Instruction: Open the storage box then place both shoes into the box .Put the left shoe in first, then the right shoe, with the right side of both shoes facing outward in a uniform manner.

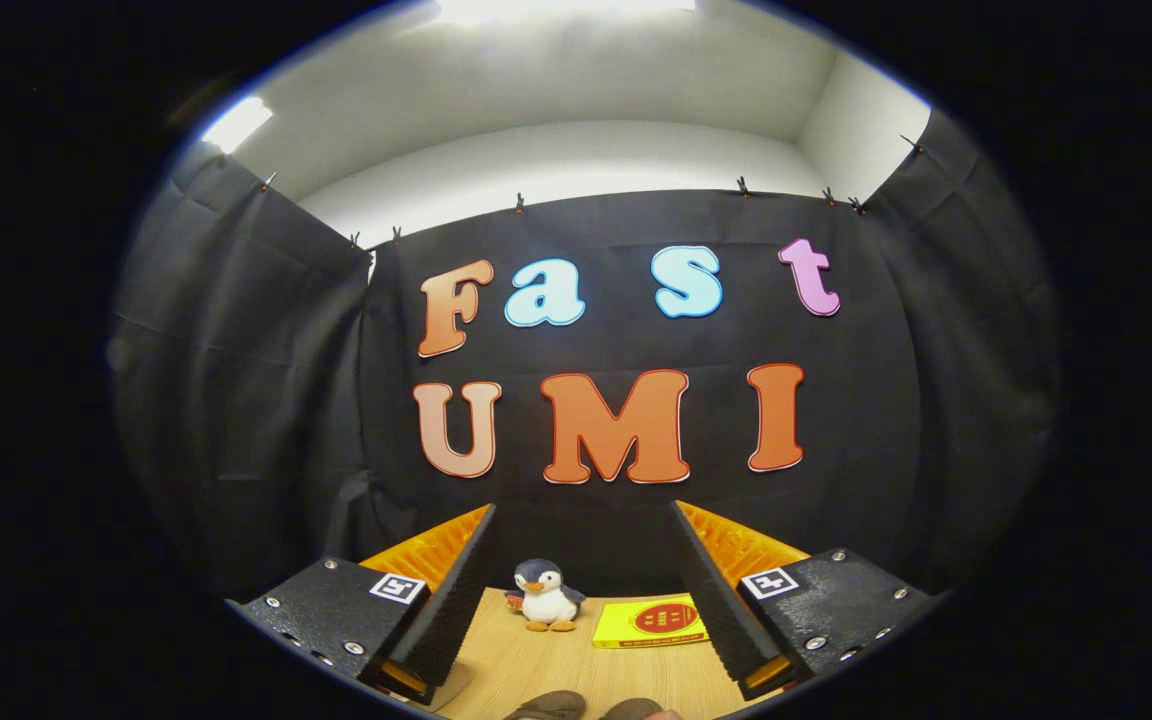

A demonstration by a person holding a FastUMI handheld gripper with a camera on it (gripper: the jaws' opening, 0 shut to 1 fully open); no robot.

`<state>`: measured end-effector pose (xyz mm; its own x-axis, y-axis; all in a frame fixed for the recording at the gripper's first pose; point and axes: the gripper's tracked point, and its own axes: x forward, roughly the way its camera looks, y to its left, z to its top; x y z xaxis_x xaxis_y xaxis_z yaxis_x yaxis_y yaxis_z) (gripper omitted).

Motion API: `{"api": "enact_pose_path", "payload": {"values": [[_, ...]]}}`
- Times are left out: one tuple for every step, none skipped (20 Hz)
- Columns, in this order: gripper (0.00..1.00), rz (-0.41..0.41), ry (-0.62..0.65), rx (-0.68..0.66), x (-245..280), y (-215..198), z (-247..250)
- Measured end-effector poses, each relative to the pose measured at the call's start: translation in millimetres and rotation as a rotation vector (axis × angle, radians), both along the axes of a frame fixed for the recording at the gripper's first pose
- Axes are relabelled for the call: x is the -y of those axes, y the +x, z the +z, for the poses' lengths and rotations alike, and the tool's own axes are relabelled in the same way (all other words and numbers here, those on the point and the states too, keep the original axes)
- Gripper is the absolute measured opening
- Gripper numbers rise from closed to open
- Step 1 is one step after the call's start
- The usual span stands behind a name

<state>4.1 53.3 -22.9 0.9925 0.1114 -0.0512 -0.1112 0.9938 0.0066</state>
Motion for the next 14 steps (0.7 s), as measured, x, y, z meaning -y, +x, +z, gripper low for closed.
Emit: {"api": "enact_pose_path", "payload": {"values": [[0.99,0.007,0.003,-0.008,-2.4,-0.4,-3.5],[0.99,0.015,0.004,-0.024,-5.7,-0.5,-10.4],[0.99,0.023,0.008,-0.045,-9.1,-1.3,-18.0],[0.99,0.034,0.015,-0.069,-12.9,-2.7,-26.1],[0.99,0.047,0.027,-0.098,-17.8,-4.7,-36.5],[0.99,0.07,0.046,-0.132,-25.9,-5.6,-49.6],[0.99,0.103,0.079,-0.176,-36.2,-7.8,-63.4],[0.99,0.143,0.122,-0.223,-48.8,-12.9,-78.4],[0.99,0.178,0.163,-0.277,-60.2,-17.5,-95.3],[0.98,0.207,0.209,-0.342,-69.5,-23.0,-114.3],[0.99,0.246,0.252,-0.411,-82.5,-28.8,-132.1],[0.98,0.277,0.289,-0.482,-95.3,-33.0,-149.5],[0.97,0.307,0.32,-0.547,-108.7,-38.1,-166.0],[0.97,0.325,0.345,-0.61,-117.2,-47.9,-183.1]]}}
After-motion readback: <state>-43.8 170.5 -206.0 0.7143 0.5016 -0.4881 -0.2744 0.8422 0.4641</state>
